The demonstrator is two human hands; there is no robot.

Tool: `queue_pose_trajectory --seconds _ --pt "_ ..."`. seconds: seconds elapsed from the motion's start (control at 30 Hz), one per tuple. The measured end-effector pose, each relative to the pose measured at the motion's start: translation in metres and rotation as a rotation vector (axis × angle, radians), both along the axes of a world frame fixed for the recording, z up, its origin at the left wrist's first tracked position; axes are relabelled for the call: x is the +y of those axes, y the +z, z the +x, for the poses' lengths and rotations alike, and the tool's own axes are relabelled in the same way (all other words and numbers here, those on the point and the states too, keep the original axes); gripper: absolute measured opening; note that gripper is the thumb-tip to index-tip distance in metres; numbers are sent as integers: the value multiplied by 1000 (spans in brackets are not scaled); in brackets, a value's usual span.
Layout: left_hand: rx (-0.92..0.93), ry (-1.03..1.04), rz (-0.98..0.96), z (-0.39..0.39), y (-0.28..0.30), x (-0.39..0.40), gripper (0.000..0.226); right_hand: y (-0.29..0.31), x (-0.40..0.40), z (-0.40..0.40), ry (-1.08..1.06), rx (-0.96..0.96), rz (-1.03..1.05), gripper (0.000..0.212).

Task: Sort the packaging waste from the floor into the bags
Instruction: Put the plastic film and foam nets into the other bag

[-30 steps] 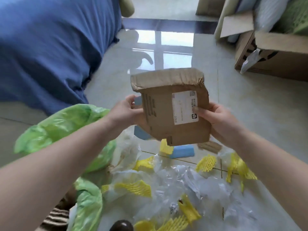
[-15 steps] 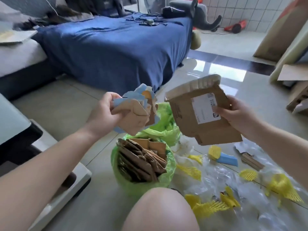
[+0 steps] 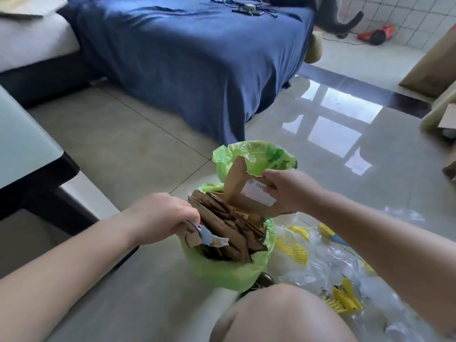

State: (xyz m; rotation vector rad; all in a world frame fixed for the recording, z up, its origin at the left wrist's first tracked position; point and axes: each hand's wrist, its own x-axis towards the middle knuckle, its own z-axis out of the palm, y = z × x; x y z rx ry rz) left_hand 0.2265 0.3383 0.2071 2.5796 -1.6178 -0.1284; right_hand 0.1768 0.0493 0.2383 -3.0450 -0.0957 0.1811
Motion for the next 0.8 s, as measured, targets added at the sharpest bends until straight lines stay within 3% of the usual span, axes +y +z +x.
queue_pose_trajectory --seconds 0.2,0.53,0.73,0.8 --pt "-138 -119 16 3 -29 -32 19 6 1 23 103 64 -77 16" --pt "-103 -90 82 10 -62 -51 26 13 -8 35 223 172 -298 14" --pt "-119 -98 99 5 -74 -59 8 2 10 43 217 178 -373 28" --pt "-103 -108 136 3 -78 -63 18 -7 24 41 246 204 -389 34"
